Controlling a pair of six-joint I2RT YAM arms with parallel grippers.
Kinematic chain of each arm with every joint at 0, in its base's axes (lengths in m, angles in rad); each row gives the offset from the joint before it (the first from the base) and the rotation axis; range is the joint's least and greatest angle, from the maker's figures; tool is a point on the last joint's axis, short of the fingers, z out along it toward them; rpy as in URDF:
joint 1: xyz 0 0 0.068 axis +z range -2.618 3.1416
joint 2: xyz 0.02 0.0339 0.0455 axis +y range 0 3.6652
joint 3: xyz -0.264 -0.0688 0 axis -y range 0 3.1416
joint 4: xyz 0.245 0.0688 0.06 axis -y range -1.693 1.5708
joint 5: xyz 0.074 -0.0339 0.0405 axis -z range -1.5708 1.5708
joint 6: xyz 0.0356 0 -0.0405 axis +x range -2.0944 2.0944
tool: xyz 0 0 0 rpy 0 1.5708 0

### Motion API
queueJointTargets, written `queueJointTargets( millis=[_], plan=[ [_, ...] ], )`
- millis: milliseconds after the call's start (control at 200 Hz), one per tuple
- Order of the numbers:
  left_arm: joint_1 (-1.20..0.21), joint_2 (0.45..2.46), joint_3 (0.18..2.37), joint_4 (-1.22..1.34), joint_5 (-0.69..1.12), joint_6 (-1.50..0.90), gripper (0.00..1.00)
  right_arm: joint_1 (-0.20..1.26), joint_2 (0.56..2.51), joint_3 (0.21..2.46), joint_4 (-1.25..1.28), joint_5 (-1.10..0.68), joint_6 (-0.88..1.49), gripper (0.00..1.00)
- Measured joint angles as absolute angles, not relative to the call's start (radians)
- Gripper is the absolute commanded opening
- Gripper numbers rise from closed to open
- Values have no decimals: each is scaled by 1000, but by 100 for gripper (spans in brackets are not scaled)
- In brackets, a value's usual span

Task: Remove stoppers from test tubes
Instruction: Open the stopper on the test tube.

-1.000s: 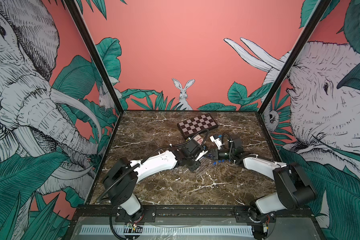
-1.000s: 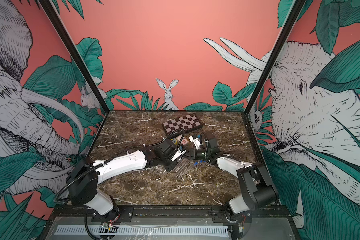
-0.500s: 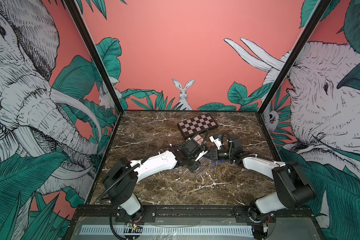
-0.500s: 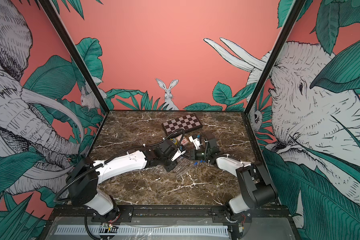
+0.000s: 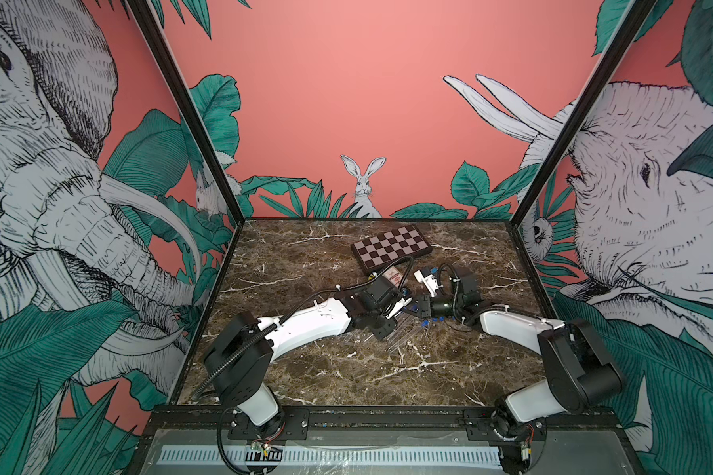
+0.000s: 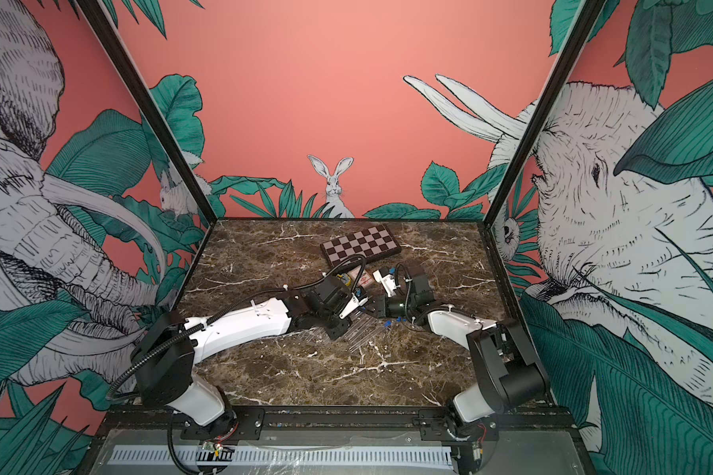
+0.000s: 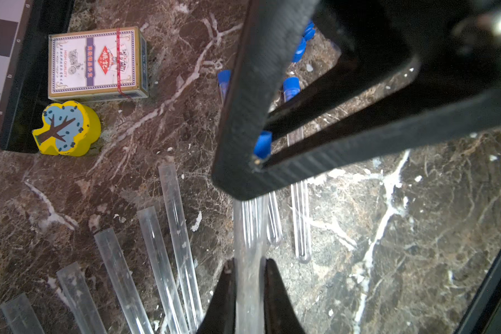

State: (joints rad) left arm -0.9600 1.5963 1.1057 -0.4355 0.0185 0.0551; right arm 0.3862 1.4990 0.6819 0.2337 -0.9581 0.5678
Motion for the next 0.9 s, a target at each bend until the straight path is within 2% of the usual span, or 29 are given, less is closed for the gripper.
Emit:
queueJointTargets(
  millis=[425, 900],
  plan=[
    [-962, 1596, 1106, -441, 12, 59, 7, 386, 1499, 682, 228, -968, 569, 12],
    [-967, 1596, 1105, -444, -30, 84, 7, 386, 1499, 684, 227, -974, 554, 7]
  ],
)
